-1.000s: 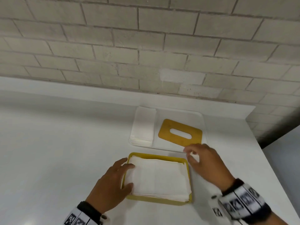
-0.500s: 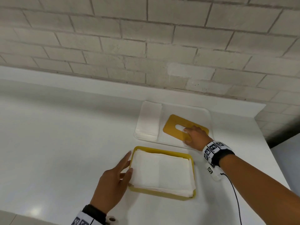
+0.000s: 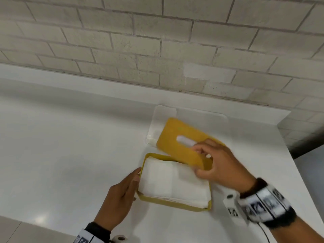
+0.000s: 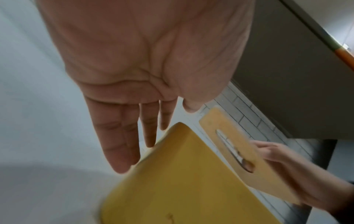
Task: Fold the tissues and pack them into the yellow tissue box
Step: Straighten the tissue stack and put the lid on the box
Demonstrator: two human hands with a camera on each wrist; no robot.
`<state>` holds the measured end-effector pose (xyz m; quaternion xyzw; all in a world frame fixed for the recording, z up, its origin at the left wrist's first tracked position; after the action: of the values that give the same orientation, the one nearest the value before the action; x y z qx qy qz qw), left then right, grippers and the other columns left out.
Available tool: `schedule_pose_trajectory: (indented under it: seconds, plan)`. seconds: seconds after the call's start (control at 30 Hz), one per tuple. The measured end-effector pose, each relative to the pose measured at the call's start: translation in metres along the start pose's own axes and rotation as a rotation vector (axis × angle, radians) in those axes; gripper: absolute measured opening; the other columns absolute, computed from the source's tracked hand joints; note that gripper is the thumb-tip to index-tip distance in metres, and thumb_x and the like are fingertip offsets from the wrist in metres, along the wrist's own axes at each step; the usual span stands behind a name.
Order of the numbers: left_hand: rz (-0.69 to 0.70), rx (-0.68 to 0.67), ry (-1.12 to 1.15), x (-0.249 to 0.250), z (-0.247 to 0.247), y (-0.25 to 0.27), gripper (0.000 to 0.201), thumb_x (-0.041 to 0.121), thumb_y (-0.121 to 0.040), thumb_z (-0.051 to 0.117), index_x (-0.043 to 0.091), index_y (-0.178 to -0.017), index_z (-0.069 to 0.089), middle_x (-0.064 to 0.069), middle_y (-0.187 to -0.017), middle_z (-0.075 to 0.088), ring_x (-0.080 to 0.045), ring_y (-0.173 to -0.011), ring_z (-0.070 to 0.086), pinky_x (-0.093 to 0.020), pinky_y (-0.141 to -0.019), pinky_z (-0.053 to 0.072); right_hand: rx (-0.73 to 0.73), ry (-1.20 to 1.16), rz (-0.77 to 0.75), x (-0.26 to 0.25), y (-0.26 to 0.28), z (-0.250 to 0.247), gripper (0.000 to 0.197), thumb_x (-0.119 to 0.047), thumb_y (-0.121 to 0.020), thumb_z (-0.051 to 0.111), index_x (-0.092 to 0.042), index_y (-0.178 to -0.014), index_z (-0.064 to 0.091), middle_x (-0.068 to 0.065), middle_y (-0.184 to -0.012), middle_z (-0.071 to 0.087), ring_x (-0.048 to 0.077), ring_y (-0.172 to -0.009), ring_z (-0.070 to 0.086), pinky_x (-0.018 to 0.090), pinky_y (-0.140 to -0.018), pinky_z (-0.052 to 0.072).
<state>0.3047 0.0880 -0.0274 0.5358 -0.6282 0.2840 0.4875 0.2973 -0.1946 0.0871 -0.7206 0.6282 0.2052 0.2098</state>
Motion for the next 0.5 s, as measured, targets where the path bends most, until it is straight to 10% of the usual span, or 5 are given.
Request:
schedule_pose_trajectory:
  seconds: [0.3, 0.5]
  plan:
    - [-0.008, -0.032, 0.069, 0.006, 0.001, -0.010, 0.043, 0.053, -0.101, 0.037, 0.053, -0.141, 0.053, 0.035, -0.134, 0.061, 0.005, -0.127, 0.058, -0.032, -0.106, 0.051, -0.129, 0.113, -0.204, -0.046, 0.068, 0.095, 0.054, -0.059, -0.070, 0.068, -0.038, -0.119, 0.057, -0.020, -0.107, 0.052, 0.010, -0.090, 0.050, 0.022, -0.086, 0.050]
    - [0.029, -0.015, 0.006, 0.014, 0.003, -0.005, 0.046, 0.033, -0.103, 0.052, 0.063, -0.136, 0.050, 0.040, -0.118, 0.066, 0.014, -0.107, 0.065, -0.007, -0.080, 0.052, -0.094, 0.146, -0.213, -0.039, 0.060, 0.094, 0.051, -0.056, -0.072, 0.067, -0.036, -0.118, 0.057, -0.017, -0.107, 0.053, 0.006, -0.093, 0.045, 0.022, -0.086, 0.050]
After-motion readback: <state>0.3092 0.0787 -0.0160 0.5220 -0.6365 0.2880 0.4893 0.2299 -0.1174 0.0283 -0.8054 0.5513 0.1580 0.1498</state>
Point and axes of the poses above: each hand's wrist, its own y-axis away from the middle knuckle, its own z-axis out of the palm, x = y × z, the point moved 10 cm from there along -y, towards the middle knuckle
